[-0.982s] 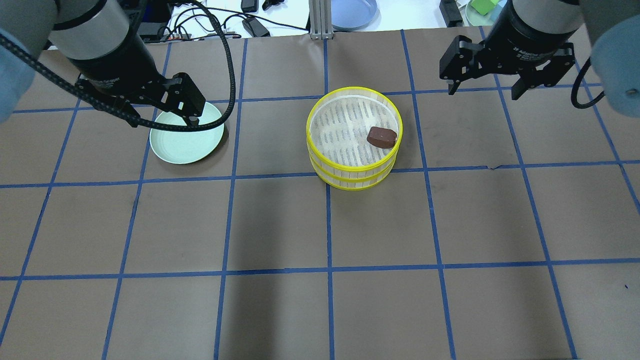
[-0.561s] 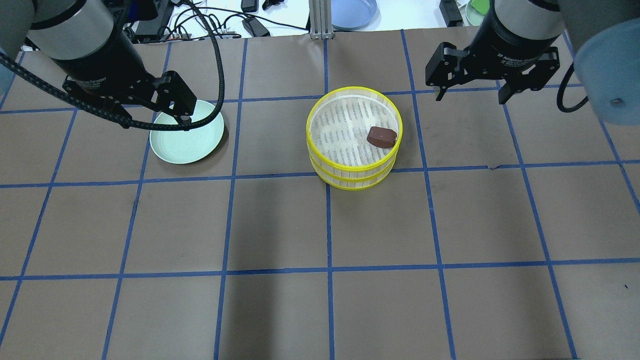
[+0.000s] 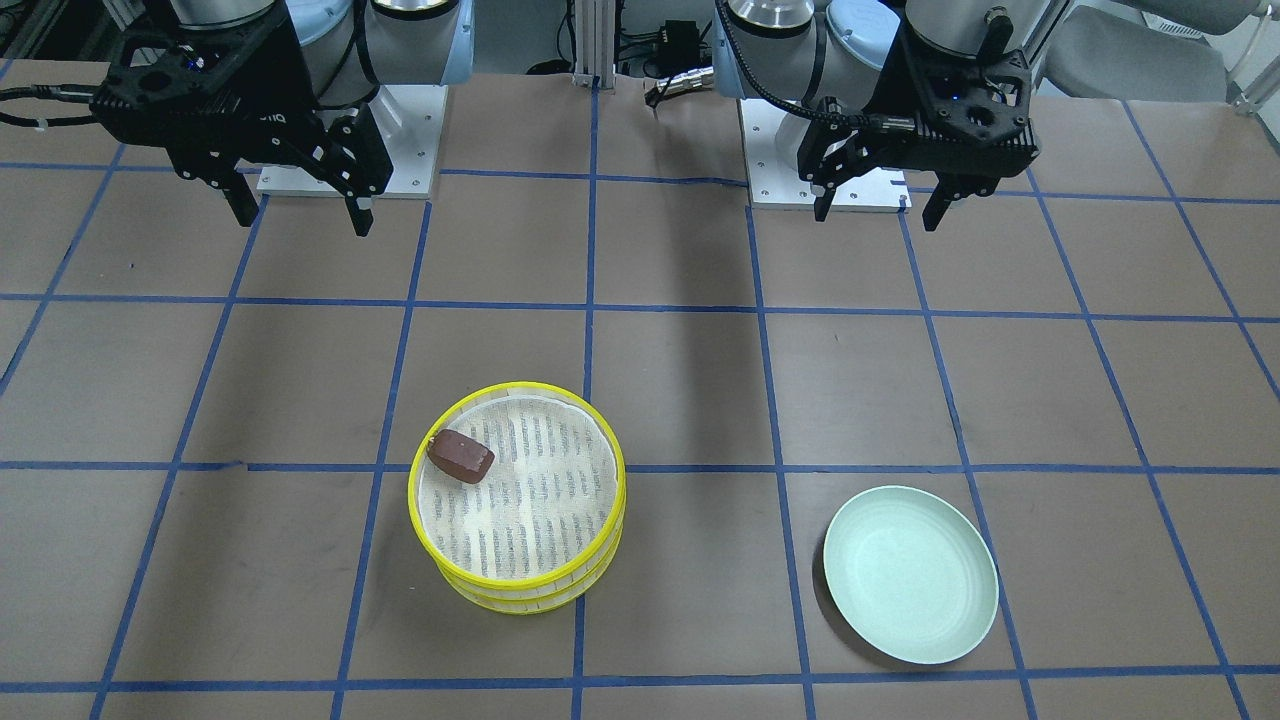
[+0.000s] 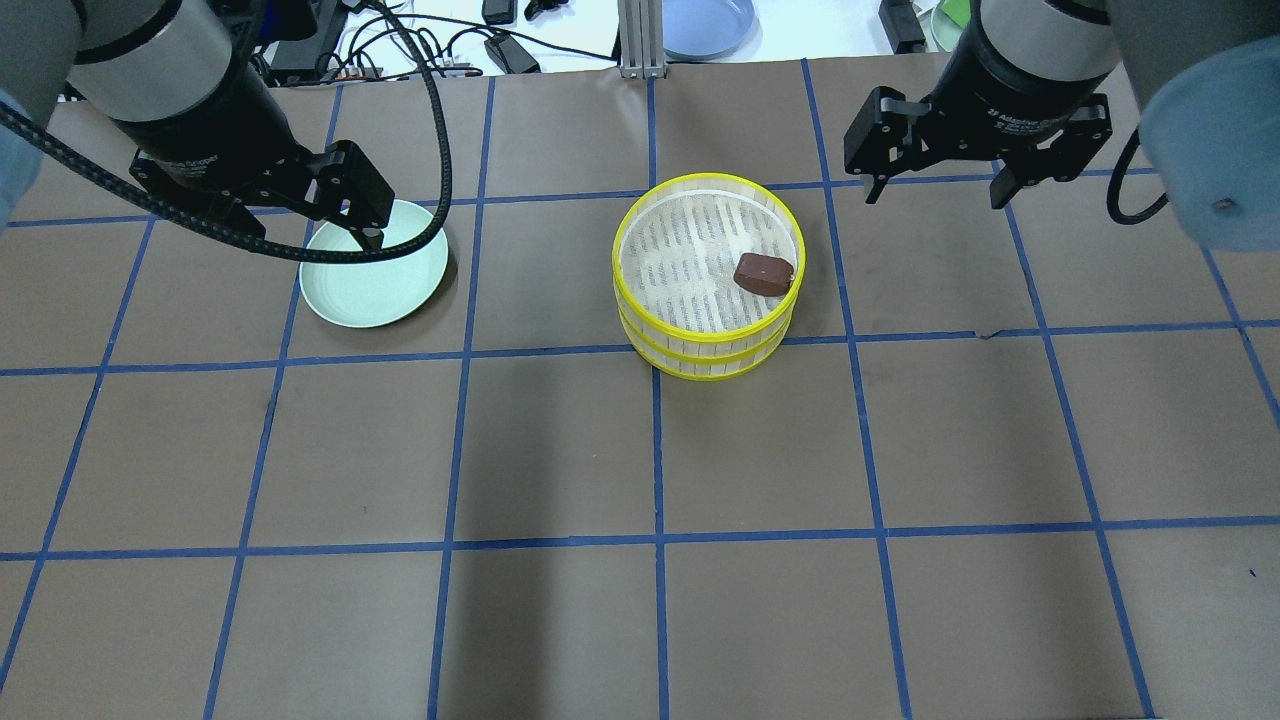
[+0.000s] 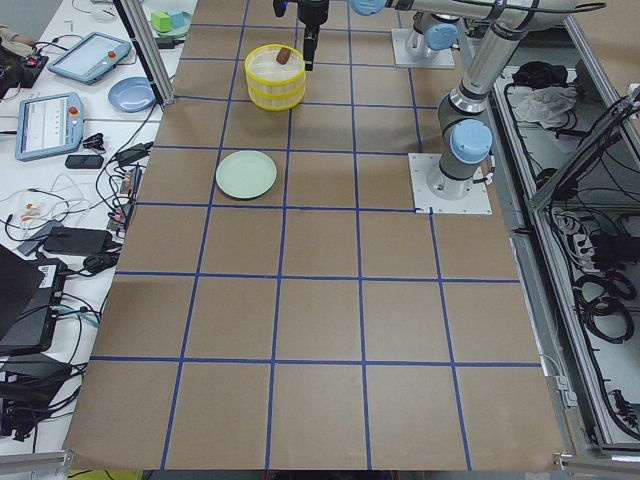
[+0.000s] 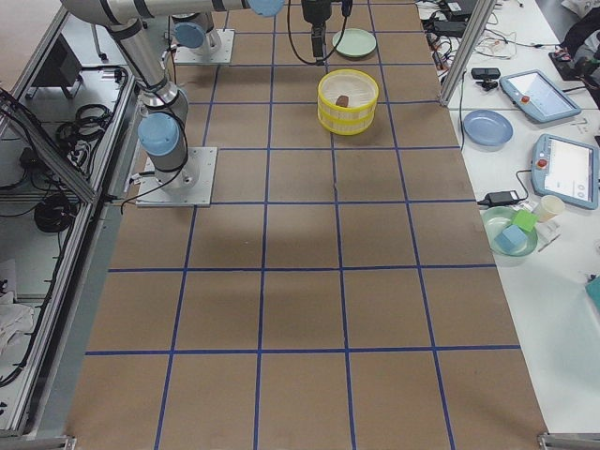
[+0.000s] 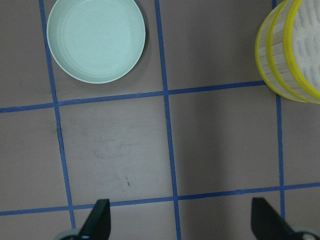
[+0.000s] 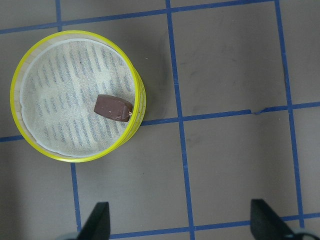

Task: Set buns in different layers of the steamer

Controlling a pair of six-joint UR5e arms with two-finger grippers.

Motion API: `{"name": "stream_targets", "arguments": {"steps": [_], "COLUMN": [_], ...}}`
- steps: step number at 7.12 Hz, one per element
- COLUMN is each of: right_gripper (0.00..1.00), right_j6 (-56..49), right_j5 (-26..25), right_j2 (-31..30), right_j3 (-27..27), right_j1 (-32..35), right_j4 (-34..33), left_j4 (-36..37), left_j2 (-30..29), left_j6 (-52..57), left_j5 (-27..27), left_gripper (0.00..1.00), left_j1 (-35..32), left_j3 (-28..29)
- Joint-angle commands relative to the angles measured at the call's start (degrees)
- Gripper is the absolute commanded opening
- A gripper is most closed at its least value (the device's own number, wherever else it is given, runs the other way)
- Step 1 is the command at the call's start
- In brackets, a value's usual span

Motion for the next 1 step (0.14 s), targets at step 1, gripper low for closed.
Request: {"name": "stream_targets", "arguments": {"steps": [1], "right_gripper": [1.00], "right_j6": [-0.11], "right_j5": [-0.17], "right_j2": [0.02], "right_j3": [-0.04], "right_j1": [0.00], "right_j4": [-0.01], "left_j4": [0.04], "left_j2": [0.00], "left_j6": [0.10], "left_j5": [-0.21], "left_gripper": [1.00], "left_j1": [0.07], "left_j3": [-0.06]}}
